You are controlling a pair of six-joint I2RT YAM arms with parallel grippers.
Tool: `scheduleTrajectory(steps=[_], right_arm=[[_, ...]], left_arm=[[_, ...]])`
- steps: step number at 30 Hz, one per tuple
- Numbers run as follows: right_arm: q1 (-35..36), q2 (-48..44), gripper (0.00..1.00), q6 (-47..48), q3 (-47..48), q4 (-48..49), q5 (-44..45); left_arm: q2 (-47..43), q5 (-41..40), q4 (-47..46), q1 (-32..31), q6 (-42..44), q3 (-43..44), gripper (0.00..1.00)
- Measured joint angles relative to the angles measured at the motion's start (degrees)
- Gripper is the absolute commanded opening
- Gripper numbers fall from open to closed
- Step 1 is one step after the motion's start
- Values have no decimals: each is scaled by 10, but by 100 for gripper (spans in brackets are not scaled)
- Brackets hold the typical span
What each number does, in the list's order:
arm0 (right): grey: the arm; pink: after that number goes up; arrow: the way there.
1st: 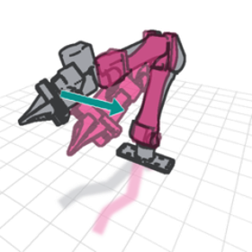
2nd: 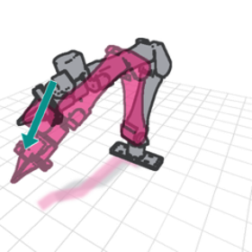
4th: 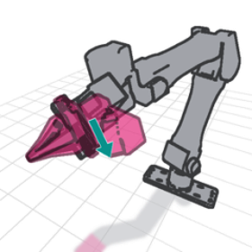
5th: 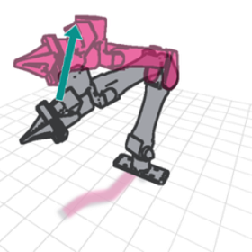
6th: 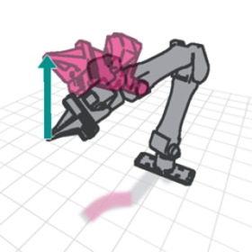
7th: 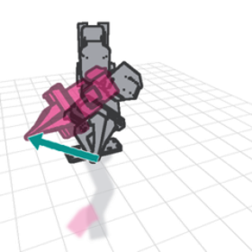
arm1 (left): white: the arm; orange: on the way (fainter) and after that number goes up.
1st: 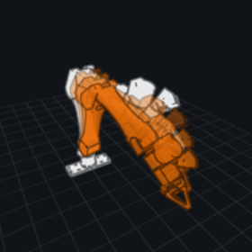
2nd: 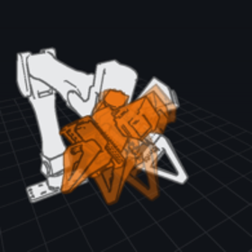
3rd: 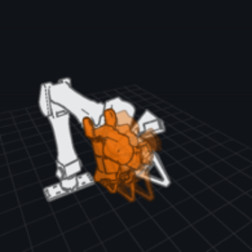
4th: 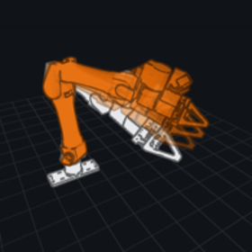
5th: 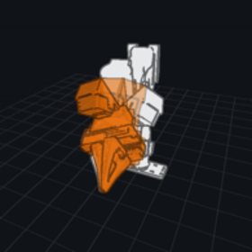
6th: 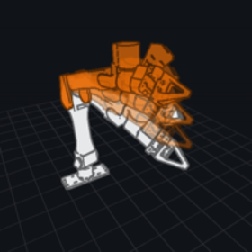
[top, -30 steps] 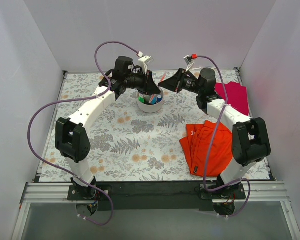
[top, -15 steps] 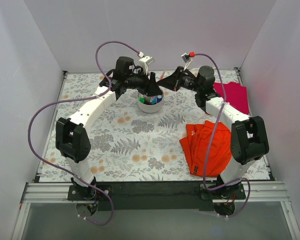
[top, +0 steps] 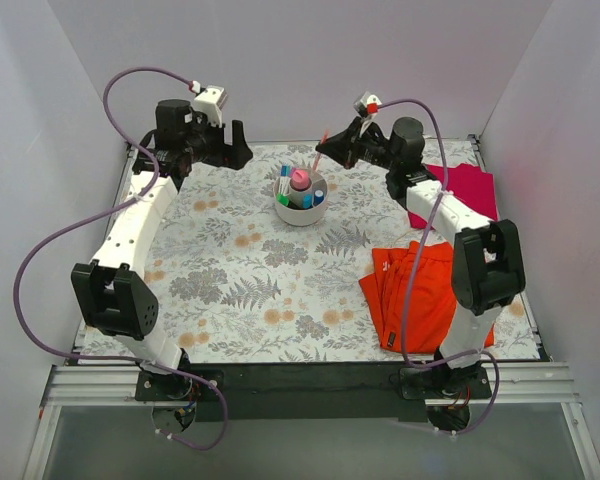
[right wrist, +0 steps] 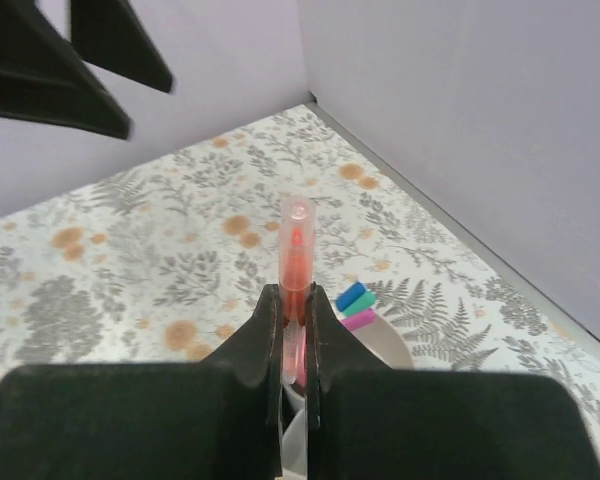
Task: Sort the stationery into containers
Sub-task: Place the pen in the storage box.
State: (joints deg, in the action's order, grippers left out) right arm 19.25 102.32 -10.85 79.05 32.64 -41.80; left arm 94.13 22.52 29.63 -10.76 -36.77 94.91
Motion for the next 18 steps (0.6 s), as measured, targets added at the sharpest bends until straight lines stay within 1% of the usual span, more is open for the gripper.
scheduleTrajectory(steps=[4, 8, 12, 18], right_arm=[[3, 73, 1, 42, 40, -10, 20], [3, 138, 1, 55, 74, -19, 36], [0, 172, 1, 63, 115, -18, 42], [0, 219, 1, 62, 149, -26, 41]], left_arm=[[-11, -18, -8, 11, 4, -18, 82], [-9, -20, -4, 6, 4, -34, 82], [-6, -19, 2, 4, 4, -35, 81], [6, -19, 3, 4, 3, -35, 81]])
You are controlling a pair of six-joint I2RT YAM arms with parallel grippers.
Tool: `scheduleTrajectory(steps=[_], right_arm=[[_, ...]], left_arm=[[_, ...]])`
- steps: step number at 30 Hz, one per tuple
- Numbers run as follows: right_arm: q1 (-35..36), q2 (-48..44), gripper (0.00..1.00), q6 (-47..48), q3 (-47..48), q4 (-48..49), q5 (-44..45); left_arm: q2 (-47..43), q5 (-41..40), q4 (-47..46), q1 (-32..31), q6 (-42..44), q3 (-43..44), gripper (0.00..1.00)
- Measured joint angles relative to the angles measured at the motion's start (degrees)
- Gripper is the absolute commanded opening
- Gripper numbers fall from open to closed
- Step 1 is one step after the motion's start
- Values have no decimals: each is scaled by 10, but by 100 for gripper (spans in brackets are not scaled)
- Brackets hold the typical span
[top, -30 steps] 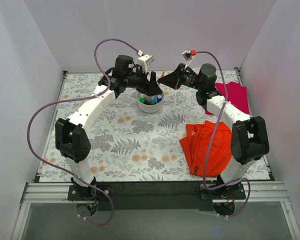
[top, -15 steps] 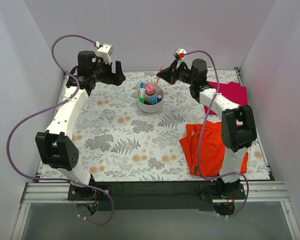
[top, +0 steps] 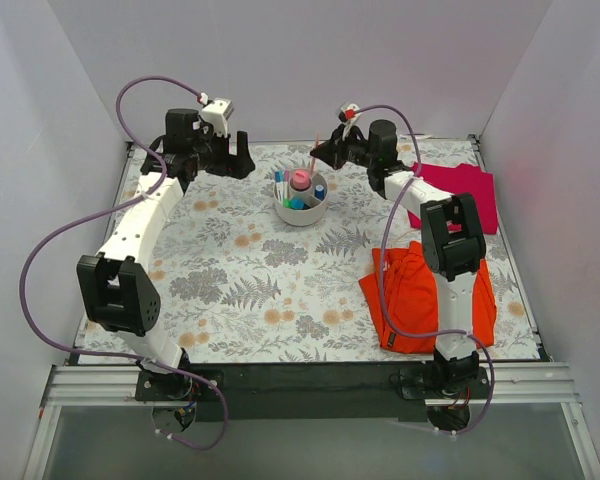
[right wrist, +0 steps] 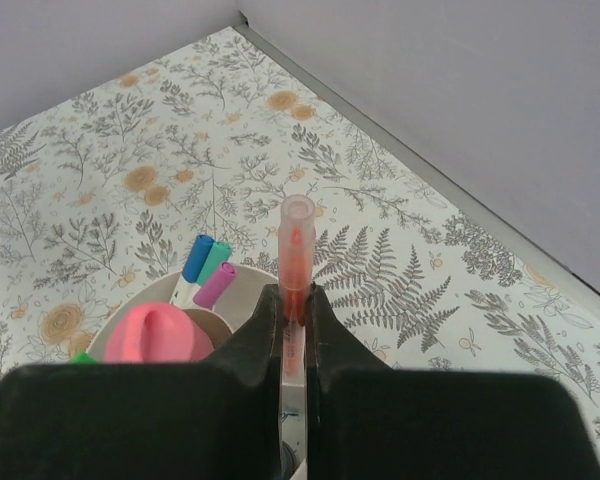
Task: Sort the stationery into containers
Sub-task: Place the pen in the storage box.
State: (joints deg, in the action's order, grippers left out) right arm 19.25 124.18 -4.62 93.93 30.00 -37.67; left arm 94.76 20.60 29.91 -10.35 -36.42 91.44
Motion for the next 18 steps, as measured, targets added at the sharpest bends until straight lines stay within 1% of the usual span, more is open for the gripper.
scheduleTrajectory(steps=[4, 10, 16, 18], right_arm=[[0, 27, 1, 0, 17, -5, -1], [0, 69, 1, 4, 73, -41, -12], [5, 83, 1, 24, 82, -85, -12], [7, 85, 5, 32, 82, -102, -11]], left_arm=[[13, 2, 1, 0, 0, 0, 81], [23, 6, 1, 0, 0, 2, 81], [40, 9, 1, 1, 0, 3, 81], [42, 10, 1, 1, -2, 3, 82]])
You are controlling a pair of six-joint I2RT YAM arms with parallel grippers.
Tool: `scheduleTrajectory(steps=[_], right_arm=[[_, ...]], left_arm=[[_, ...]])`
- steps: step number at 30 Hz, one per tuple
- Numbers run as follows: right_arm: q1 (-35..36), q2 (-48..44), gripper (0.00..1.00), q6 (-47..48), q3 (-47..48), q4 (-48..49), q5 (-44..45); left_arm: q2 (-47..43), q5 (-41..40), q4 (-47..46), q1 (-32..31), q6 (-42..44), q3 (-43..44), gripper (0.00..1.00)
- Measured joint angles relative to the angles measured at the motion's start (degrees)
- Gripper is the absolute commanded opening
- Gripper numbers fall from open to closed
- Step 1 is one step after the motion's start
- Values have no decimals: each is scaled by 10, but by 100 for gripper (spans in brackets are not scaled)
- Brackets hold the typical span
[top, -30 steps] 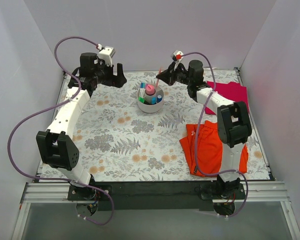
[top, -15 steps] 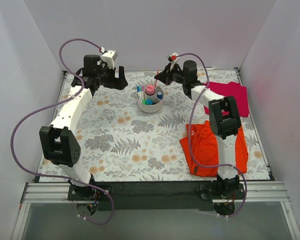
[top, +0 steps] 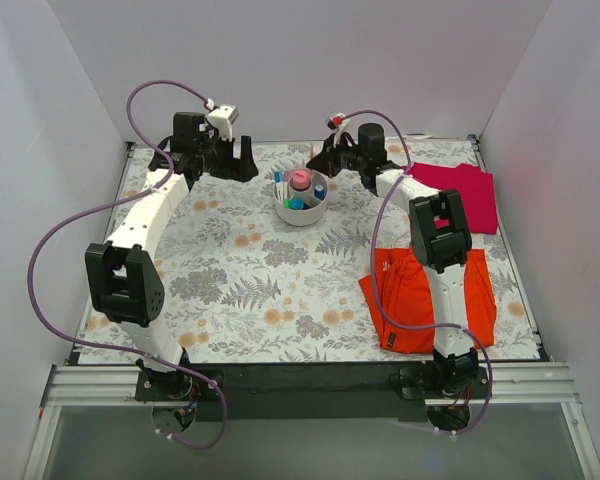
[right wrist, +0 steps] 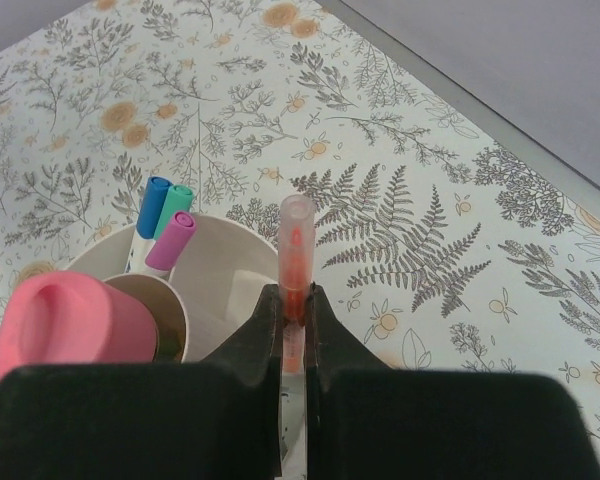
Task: Sort the stationery into containers
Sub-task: Place the pen in the storage box, then reset both arms
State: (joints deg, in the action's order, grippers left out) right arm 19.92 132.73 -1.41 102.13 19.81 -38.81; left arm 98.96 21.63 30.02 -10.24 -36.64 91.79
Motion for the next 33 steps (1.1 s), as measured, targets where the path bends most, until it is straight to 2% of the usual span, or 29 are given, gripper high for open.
scheduleTrajectory(steps=[7, 8, 13, 14, 19, 26, 29, 33], right_arm=[[5, 3, 37, 16, 4, -9, 0], [5, 3, 59, 18, 4, -10, 1], [5, 0, 84, 22, -7, -25, 12], [3, -2, 96, 18, -13, -30, 12], [-29, -46, 98, 4, -53, -74, 5], [-105, -198, 98, 0, -61, -163, -9], [-127, -260, 98, -7, -59, -204, 61], [-131, -273, 98, -19, -12, -293, 235]], left_arm=[[0, 5, -2, 0, -5, 0, 81], [0, 6, -3, 0, -5, 0, 82], [0, 7, -5, 0, -4, 0, 85], [0, 7, -5, 0, -4, 0, 85], [0, 7, -12, 4, 0, 3, 88], [-2, -2, -43, 32, 5, 20, 88], [-2, -25, -68, 48, -8, 12, 88], [-3, -54, -101, 64, -34, -31, 88]])
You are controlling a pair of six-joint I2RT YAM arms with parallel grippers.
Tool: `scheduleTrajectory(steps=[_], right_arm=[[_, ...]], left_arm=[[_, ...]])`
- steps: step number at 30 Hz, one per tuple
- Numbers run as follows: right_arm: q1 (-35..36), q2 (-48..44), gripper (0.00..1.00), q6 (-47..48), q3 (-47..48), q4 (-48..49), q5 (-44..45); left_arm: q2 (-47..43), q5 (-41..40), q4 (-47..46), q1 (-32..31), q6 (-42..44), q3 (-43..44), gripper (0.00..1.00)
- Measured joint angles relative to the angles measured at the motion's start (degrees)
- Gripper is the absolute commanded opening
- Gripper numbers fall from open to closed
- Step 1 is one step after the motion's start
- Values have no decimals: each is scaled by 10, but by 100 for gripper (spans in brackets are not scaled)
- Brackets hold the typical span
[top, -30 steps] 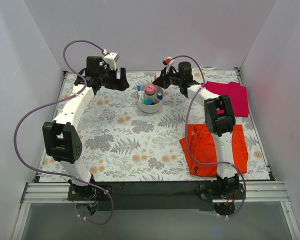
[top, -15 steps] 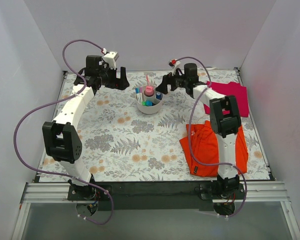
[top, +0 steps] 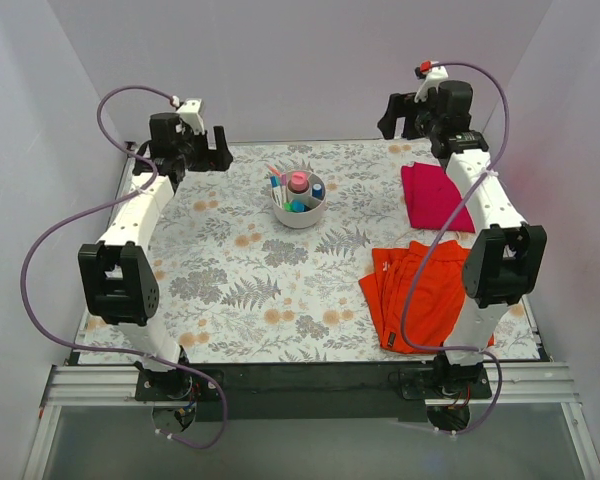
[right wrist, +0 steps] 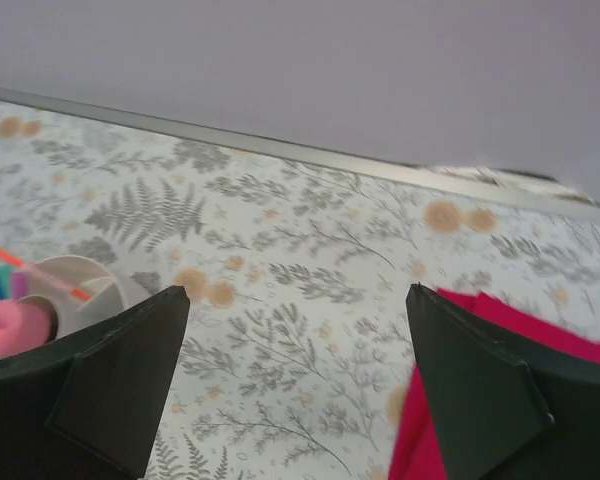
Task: Sort the stationery into containers
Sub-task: Reset both arms
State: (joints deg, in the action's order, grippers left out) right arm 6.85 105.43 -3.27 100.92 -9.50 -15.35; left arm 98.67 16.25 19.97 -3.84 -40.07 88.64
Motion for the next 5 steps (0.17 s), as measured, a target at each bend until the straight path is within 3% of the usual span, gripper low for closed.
scheduleTrajectory(steps=[5], right_arm=[[1, -11, 98, 12, -72, -63, 140]], left_arm=[[10, -24, -12, 3, -13, -33, 88]])
